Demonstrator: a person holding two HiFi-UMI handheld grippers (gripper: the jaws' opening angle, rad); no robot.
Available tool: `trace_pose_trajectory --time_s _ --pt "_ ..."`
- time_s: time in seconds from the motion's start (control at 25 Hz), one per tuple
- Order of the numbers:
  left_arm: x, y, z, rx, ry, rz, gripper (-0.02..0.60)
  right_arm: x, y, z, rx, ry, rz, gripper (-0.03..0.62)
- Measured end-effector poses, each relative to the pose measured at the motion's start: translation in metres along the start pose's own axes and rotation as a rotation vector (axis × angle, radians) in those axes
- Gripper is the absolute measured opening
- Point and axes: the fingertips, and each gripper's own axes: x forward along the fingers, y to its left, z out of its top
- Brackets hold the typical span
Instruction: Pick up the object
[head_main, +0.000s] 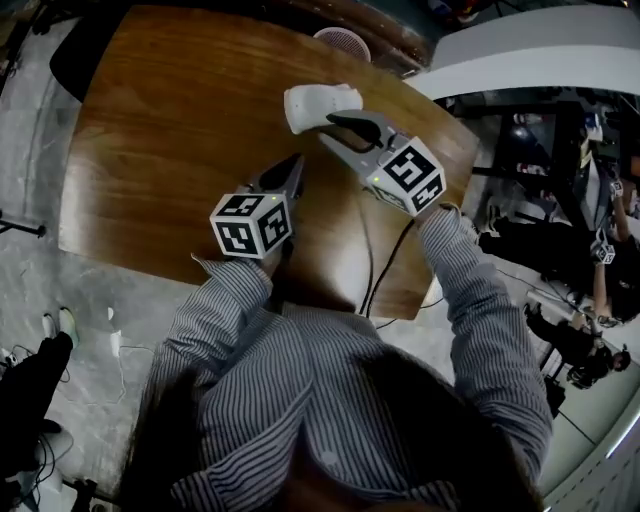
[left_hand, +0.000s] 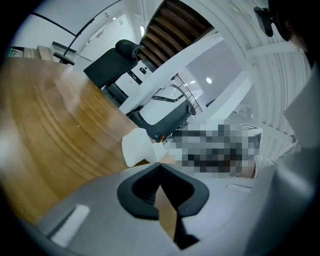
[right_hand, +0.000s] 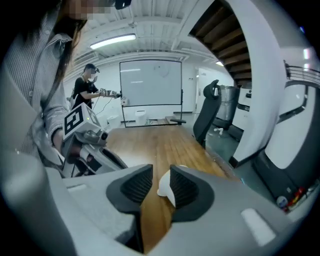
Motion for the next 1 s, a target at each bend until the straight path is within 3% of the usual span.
trace_pose_trajectory --time_s 0.32,0.76,1.0 --pt "0.026 0.013 -0.009 -0.066 -0.01 0.025 0.0 0.02 -0.017 -0.038 -0.437 0.271 0.225 0.244" --pt "0.028 0.04 -0.006 -0.086 -0.041 0.076 0.0 0.055 -0.037 -0.064 -0.608 0.434 0.294 0.38" --pt "0.021 0.052 -0.008 -0.093 -0.047 0.105 0.0 0.072 -0.041 -0.072 -0.617 0.48 0.351 0.408"
